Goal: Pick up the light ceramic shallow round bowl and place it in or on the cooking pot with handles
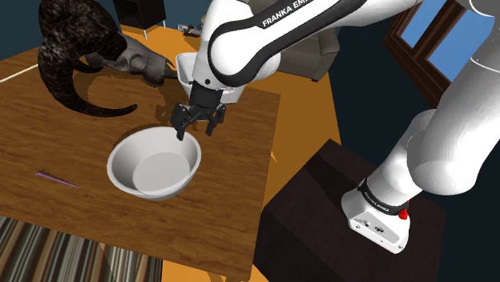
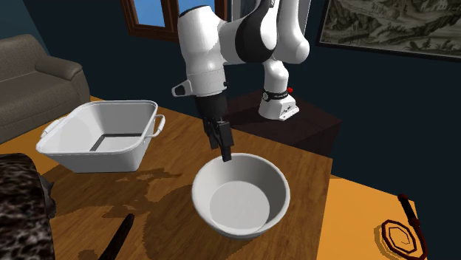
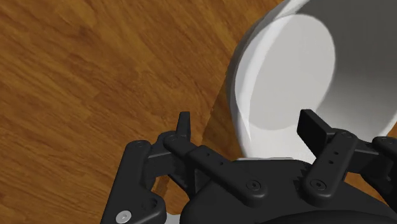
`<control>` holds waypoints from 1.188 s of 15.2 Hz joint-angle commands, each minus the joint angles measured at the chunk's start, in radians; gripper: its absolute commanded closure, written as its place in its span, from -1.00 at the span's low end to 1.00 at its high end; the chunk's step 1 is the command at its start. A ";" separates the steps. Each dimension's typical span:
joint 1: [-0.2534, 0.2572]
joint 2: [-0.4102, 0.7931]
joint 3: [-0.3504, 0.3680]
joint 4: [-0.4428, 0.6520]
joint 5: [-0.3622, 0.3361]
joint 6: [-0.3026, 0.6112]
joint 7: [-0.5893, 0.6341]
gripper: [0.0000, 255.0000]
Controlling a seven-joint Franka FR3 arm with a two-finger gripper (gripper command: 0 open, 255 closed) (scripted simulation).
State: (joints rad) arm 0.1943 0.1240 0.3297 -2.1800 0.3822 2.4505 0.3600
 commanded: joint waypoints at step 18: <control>0.020 0.083 0.007 0.005 -0.010 0.085 0.009 1.00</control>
State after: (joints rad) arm 0.2147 0.2071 0.3367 -2.1754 0.3722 2.5354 0.3689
